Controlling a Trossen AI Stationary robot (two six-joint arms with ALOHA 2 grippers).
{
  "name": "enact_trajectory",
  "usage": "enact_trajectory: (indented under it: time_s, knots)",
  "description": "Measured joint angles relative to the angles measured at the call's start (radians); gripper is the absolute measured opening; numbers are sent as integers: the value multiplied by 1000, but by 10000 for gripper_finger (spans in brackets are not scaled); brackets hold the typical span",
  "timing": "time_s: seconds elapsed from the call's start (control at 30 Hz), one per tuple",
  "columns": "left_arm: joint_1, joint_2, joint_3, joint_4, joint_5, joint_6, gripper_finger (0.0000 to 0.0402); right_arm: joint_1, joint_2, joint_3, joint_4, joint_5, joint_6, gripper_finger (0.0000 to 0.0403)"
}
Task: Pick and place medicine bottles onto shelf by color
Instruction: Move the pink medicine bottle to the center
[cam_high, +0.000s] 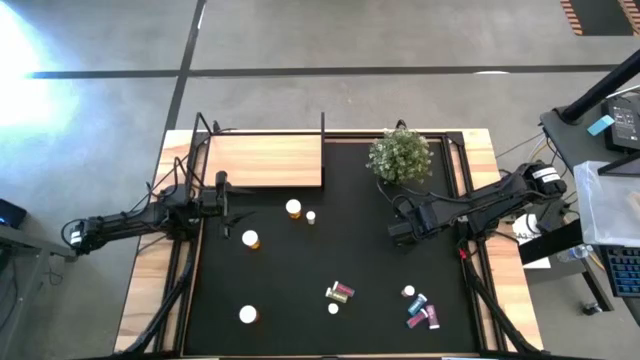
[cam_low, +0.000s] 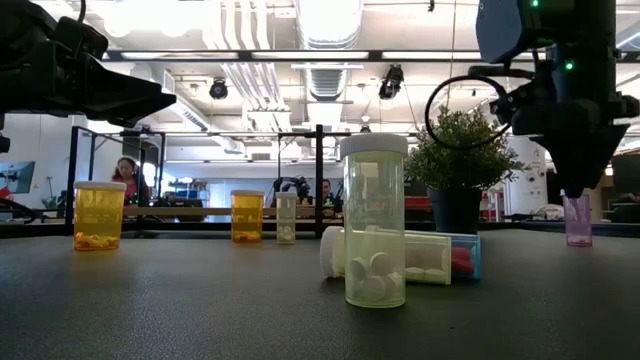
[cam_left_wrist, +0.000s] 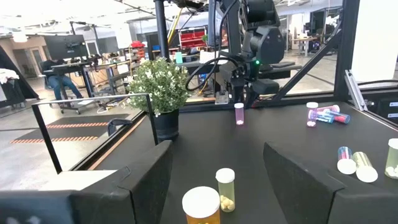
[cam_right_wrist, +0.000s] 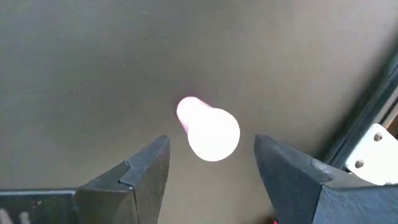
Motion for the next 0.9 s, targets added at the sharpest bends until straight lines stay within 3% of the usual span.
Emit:
enact_trajectory:
  time_s: [0.23, 0.67, 0.9]
  knots:
    - [0, 0, 0, 0, 0, 0, 235, 0, 2, -39, 59, 23, -19, 201]
    - [0, 0, 0, 0, 0, 0, 235, 0, 2, -46, 92, 51, -47, 118]
    - [0, 0, 0, 0, 0, 0, 235, 0, 2, -46, 97, 50, -52, 117]
